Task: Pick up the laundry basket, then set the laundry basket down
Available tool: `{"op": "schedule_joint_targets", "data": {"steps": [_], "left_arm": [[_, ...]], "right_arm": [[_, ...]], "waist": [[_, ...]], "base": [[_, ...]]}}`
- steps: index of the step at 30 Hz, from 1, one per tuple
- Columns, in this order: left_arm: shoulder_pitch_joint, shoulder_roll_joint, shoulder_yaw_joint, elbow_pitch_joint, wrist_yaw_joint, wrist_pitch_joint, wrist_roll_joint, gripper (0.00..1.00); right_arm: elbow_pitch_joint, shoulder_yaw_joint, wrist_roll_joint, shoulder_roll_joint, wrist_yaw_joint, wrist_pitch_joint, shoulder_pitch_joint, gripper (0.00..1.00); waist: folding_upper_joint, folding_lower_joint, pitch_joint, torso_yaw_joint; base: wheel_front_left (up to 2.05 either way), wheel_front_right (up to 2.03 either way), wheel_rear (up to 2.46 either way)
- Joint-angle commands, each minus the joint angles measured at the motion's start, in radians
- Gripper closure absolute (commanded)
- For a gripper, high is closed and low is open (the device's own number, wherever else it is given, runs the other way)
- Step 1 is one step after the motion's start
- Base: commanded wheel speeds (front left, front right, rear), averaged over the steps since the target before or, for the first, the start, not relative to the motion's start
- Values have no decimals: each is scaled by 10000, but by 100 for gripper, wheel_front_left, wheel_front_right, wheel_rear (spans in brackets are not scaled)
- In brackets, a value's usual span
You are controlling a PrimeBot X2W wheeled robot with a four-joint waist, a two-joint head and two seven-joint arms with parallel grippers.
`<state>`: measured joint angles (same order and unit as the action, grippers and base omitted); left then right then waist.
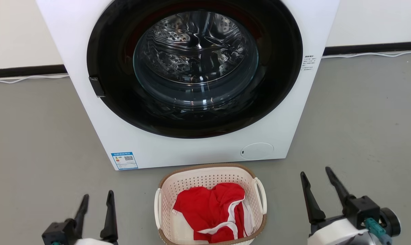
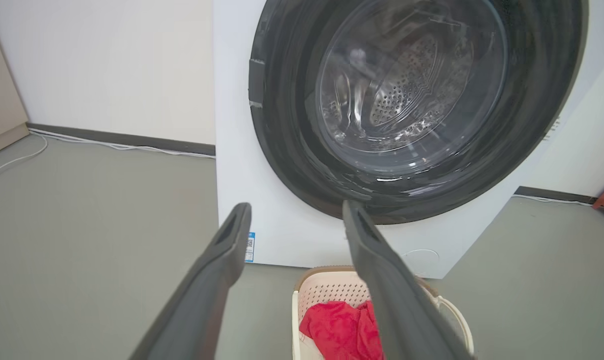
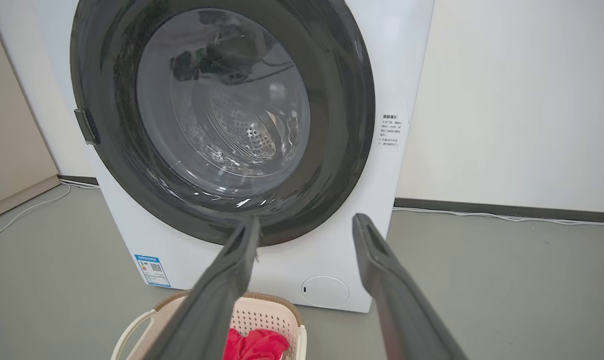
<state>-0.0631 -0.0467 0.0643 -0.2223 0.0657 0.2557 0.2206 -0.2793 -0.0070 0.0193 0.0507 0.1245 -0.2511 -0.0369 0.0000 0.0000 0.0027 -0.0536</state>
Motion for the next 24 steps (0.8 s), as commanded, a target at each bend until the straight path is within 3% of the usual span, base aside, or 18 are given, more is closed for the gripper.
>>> {"op": "schedule_joint_targets", "data": {"steps": [1, 12, 16, 24], "left_arm": [[9, -4, 3, 30, -1, -1, 2, 100], [-80, 130, 55, -531, 42, -253, 765, 100], [-32, 124, 55, -513, 62, -356, 1213, 100], [85, 113, 71, -482, 104, -574, 2105, 100]], "right_arm": [[28, -6, 0, -2, 2, -2, -4, 100], [-433, -17, -911, -26, -6, 241, 165, 100], [-402, -43, -1434, -25, -3, 347, 144, 100], [-344, -107, -2478, -24, 1, 570, 84, 100]], "waist": [[0, 0, 1, 1], [0, 22, -29, 30], [0, 2, -12, 47], [0, 0, -5, 81]], "base": [[0, 0, 0], [0, 0, 0], [0, 0, 0], [0, 0, 0]]}}
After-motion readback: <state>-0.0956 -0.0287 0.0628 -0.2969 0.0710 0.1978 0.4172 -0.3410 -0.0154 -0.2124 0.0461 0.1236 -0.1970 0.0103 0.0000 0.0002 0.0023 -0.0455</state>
